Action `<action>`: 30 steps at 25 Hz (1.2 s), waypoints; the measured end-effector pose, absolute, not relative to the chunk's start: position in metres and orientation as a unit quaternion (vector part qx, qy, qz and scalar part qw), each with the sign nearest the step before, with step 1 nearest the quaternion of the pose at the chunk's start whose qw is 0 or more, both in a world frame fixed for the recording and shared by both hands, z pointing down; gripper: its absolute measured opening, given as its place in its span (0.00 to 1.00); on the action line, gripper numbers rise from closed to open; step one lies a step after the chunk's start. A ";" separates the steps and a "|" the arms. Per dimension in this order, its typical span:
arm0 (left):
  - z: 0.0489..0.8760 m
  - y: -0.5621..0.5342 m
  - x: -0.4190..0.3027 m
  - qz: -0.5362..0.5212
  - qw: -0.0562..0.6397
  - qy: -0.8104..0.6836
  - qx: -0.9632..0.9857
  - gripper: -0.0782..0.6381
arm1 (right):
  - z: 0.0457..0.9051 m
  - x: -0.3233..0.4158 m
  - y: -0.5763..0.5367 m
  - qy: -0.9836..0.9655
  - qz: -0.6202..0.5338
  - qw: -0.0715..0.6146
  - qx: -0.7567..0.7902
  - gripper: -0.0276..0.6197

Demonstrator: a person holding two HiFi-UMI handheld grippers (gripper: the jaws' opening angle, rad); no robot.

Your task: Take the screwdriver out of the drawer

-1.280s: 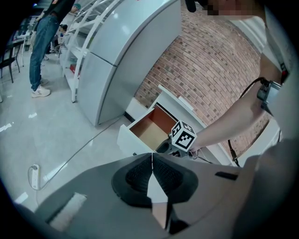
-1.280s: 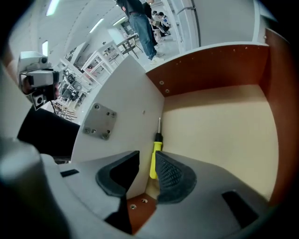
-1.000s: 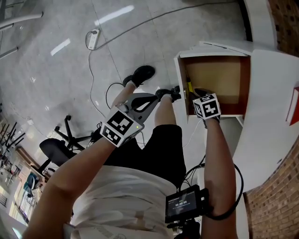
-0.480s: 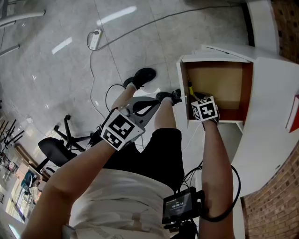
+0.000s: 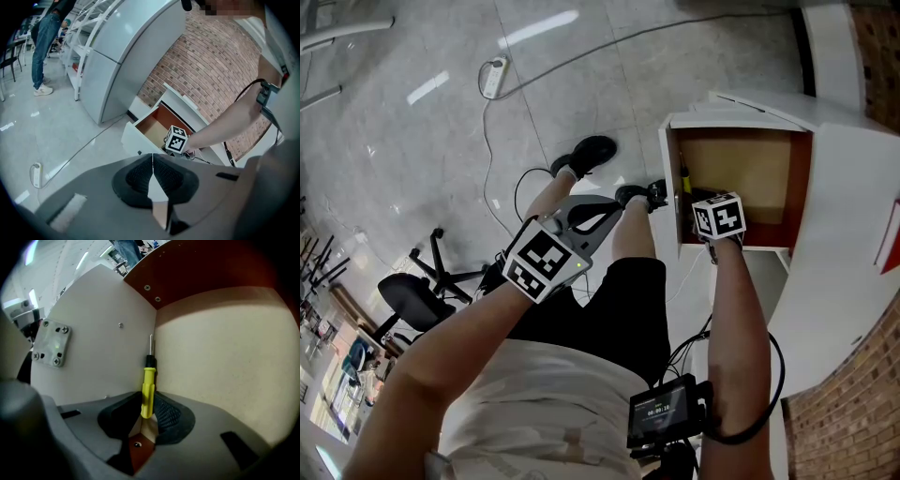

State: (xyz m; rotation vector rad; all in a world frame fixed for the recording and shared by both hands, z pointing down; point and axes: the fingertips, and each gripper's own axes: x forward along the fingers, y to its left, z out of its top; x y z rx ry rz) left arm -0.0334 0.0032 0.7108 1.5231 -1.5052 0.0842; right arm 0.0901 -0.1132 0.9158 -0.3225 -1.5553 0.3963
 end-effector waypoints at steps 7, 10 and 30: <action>0.711 0.006 -0.037 0.035 0.481 -0.619 0.620 0.12 | 0.914 0.089 -0.113 -0.689 0.184 0.687 -0.144 0.14; 0.708 0.005 -0.038 0.036 0.479 -0.618 0.622 0.12 | 0.909 0.088 -0.112 -0.692 0.191 0.683 -0.135 0.14; 0.674 -0.030 -0.041 0.052 0.451 -0.591 0.667 0.12 | 0.859 0.078 -0.124 -0.741 0.253 0.619 -0.061 0.14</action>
